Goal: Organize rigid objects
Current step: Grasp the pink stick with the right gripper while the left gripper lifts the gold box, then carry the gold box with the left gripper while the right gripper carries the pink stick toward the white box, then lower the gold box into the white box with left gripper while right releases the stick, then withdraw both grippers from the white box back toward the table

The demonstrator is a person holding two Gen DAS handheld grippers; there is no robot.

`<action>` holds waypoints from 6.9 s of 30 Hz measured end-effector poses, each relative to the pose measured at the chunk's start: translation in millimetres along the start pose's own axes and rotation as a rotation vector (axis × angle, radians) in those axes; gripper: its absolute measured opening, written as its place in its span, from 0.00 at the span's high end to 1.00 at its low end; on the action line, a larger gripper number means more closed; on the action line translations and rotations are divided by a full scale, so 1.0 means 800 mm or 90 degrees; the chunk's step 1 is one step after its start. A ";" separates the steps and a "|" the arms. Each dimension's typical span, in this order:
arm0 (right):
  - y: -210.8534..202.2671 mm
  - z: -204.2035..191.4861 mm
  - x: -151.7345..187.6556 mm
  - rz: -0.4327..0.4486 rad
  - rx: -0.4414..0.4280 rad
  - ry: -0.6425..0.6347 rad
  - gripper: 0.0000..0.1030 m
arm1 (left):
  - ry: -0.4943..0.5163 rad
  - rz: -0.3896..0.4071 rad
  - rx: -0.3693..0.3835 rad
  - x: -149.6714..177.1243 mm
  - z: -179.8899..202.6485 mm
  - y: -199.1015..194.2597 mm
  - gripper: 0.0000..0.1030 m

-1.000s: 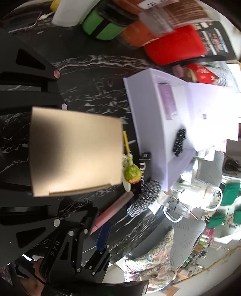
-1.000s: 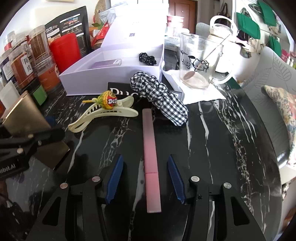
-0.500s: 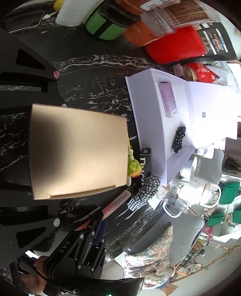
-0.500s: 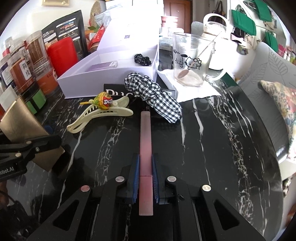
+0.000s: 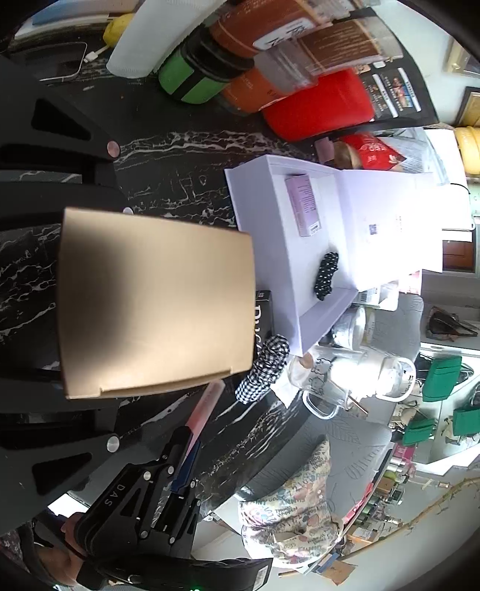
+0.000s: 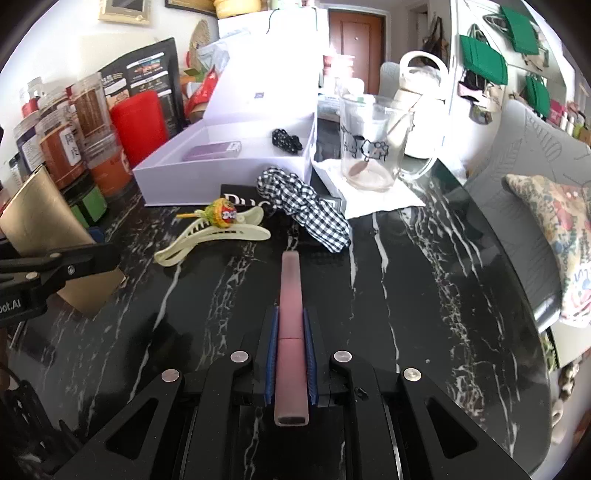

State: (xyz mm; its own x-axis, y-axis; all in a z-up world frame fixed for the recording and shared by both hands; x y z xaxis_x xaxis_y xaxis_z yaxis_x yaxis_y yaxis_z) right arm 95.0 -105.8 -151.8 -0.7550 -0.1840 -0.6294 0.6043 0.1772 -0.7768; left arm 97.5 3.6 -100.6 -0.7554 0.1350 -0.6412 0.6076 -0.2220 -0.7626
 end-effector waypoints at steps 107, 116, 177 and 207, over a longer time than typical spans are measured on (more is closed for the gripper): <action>0.129 -0.023 -0.343 0.142 -0.040 -0.099 0.87 | -0.026 0.081 -0.097 -0.301 -0.150 0.131 0.64; 0.178 -0.024 -0.327 0.076 -0.007 -0.111 0.87 | -0.014 0.005 -0.118 -0.280 -0.149 0.177 0.64; 0.124 -0.027 -0.329 0.073 -0.017 -0.100 0.79 | -0.056 0.027 -0.124 -0.295 -0.129 0.089 0.20; -0.060 -0.044 -0.278 0.189 0.000 -0.115 0.74 | -0.047 0.110 -0.121 -0.237 -0.064 -0.065 0.20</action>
State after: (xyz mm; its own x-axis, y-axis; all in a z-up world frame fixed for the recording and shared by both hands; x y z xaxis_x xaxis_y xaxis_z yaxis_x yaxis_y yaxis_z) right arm 225.0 -39.1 26.1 -0.4893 -0.2926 -0.8215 0.7906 0.2487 -0.5595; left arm 221.4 39.2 56.0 -0.6477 0.0387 -0.7609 0.7592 -0.0499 -0.6489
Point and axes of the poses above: each gripper's, at about its wrist camera, not at the fingertips, and y roughly the way its jaws point, z to its right, x to its underside, the point moved 8 cm from there along y, roughly the way its jaws point, and after that the axes turned 1 degree about -z, right-handed, at the moved point
